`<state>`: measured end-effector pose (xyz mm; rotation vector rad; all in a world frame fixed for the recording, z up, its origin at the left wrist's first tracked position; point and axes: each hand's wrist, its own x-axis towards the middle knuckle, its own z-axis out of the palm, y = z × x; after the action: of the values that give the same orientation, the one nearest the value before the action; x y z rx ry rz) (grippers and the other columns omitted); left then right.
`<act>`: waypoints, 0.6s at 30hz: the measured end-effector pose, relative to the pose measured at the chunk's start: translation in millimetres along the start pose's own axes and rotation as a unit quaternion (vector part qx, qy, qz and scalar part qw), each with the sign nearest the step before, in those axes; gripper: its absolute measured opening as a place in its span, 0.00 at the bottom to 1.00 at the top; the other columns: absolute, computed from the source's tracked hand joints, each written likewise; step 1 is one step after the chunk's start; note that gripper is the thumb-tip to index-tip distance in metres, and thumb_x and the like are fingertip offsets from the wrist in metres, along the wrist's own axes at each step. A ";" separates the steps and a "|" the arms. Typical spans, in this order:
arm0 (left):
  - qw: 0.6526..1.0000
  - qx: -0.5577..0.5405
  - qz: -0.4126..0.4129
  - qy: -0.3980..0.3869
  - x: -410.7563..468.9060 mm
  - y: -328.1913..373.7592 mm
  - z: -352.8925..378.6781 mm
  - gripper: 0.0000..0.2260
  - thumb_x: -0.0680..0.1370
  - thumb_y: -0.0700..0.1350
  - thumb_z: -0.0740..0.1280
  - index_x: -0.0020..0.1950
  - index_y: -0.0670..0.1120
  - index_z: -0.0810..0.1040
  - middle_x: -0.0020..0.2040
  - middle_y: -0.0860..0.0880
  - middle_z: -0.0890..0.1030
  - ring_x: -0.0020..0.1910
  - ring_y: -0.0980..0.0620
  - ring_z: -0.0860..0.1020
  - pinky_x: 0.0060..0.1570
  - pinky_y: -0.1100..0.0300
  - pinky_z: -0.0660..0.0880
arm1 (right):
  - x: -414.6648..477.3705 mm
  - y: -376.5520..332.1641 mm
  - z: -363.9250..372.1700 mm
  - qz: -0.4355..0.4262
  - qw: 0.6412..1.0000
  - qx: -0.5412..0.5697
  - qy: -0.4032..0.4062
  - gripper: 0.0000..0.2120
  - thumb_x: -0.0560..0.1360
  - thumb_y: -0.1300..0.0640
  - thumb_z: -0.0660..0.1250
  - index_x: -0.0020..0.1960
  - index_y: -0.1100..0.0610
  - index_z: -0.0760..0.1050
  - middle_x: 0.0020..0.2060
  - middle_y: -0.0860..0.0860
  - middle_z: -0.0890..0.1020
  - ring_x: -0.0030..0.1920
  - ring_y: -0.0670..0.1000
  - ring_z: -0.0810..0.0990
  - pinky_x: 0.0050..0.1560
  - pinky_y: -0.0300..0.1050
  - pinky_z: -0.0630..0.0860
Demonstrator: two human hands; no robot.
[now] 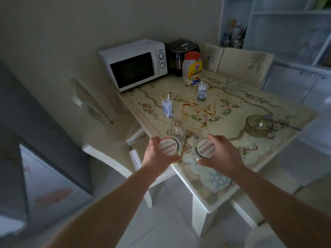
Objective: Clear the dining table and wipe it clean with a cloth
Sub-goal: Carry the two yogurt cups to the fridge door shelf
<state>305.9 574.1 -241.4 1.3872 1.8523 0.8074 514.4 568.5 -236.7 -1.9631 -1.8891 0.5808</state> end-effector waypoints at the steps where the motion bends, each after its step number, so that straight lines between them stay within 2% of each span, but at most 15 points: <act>1: 1.000 -0.010 -0.006 0.006 -9.8 -4.9 -4.3 0.45 0.58 0.49 0.83 0.70 0.50 0.64 0.57 0.50 0.75 0.55 0.51 0.75 0.50 0.59 0.76 | -10.4 -3.2 1.2 -0.005 1.000 0.000 0.000 0.47 0.61 0.40 0.75 0.74 0.49 0.59 0.67 0.48 0.69 0.64 0.52 0.71 0.62 0.55 0.70; 8: 0.996 -0.068 -0.033 0.053 -69.6 -36.2 -26.3 0.43 0.56 0.47 0.83 0.67 0.52 0.66 0.56 0.50 0.76 0.54 0.49 0.77 0.54 0.50 0.79 | -62.7 -17.6 18.7 -0.030 0.999 0.043 0.000 0.48 0.60 0.40 0.77 0.74 0.47 0.60 0.66 0.47 0.70 0.65 0.51 0.71 0.63 0.55 0.71; 10: 0.993 -0.083 -0.045 0.078 -93.8 -44.7 -32.7 0.43 0.57 0.46 0.83 0.68 0.51 0.66 0.57 0.50 0.76 0.54 0.50 0.76 0.55 0.53 0.78 | -79.9 -19.6 23.7 -0.041 0.998 0.056 -0.005 0.47 0.59 0.41 0.77 0.73 0.46 0.60 0.66 0.46 0.70 0.64 0.50 0.72 0.63 0.54 0.70; 13: 0.989 -0.084 -0.067 0.103 -133.4 -56.3 -40.2 0.41 0.59 0.45 0.83 0.68 0.50 0.67 0.55 0.51 0.74 0.52 0.52 0.75 0.50 0.59 0.74 | -106.7 -20.8 28.2 -0.062 0.997 0.049 -0.026 0.47 0.58 0.40 0.77 0.72 0.46 0.61 0.64 0.46 0.70 0.63 0.50 0.72 0.61 0.50 0.71; 18: 0.979 -0.078 -0.105 0.159 -200.0 -79.5 -55.9 0.40 0.59 0.46 0.83 0.67 0.50 0.68 0.54 0.50 0.76 0.51 0.51 0.76 0.49 0.58 0.74 | -151.6 -27.4 41.2 -0.102 0.992 0.026 -0.063 0.49 0.57 0.40 0.77 0.73 0.47 0.61 0.65 0.47 0.70 0.64 0.52 0.71 0.61 0.51 0.71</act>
<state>257.7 357.0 -242.5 0.9877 2.0834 1.0873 465.8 417.3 -250.2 -1.7102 -2.0958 0.7008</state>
